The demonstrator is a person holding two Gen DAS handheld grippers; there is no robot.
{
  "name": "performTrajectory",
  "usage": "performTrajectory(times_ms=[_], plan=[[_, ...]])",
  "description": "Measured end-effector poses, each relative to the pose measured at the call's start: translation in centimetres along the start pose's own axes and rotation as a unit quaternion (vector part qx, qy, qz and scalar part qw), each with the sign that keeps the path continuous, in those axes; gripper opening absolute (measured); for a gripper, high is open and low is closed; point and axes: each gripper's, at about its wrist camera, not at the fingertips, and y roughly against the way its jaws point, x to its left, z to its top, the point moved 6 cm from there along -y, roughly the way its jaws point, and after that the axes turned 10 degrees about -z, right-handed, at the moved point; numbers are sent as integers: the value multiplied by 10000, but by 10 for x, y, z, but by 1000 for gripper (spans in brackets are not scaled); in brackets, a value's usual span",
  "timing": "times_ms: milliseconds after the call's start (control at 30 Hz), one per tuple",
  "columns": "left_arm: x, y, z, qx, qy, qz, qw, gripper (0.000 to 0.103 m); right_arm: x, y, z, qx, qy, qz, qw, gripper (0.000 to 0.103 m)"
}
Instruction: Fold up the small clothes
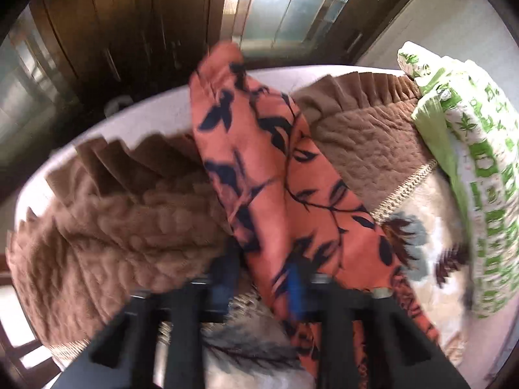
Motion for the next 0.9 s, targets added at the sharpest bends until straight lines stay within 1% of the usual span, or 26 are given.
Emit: performTrajectory(times_ms=[33,100,133,200,267,300,367,400,467,500,533,567,667,733,800,833,867,900], plan=[[0,2,0,-36,-88,37,9999,7,-1,0,1,-7,-14,-25,10000,80],[-2,15,-1,-238,-132,-112,9996,6,-3,2,4,-45,-57,-13,10000,80],[-8,26,-2,-392,-238,-185,9988,6,-4,3,6,-81,-75,-23,9999,80],[-28,49,-8,-598,-700,-204,9955,6,-5,9,10,-158,-110,-48,9998,80],[-60,73,-21,-747,-1238,-349,9889,5,-8,16,14,-246,-180,-52,9995,80],[-78,86,-31,-792,-1505,-484,9842,5,-10,19,17,-286,-220,-58,9993,80],[-118,109,-58,-807,-2071,-777,9719,5,-15,28,23,-386,-334,-100,9986,80],[-141,119,-76,-780,-2405,-891,9634,5,-18,32,26,-432,-384,-112,9983,80],[-189,132,-118,-716,-3039,-1095,9437,5,-27,41,33,-522,-540,-152,9971,80],[-215,135,-143,-649,-3342,-1206,9325,5,-34,45,36,-543,-647,-192,9962,80],[-238,138,-169,-544,-3633,-1318,9207,5,-40,49,38,-565,-747,-225,9953,80],[-261,138,-202,-390,-3946,-1428,9069,5,-48,54,41,-583,-870,-258,9942,80],[-311,128,-283,14,-4521,-1686,8759,5,-70,66,48,-660,-1196,-299,9902,80],[-336,117,-339,314,-4793,-1859,8571,5,-84,73,53,-741,-1334,-393,9875,80],[-356,102,-396,645,-5064,-1947,8376,6,-97,77,58,-779,-1486,-444,9848,80],[-361,97,-422,825,-5192,-2033,8260,6,-104,78,59,-779,-1594,-434,9832,80],[-365,95,-445,1033,-5331,-2142,8119,6,-110,80,60,-772,-1681,-412,9819,81],[-367,97,-463,1179,-5412,-2221,8024,10,-117,81,61,-758,-1793,-367,9802,81]])
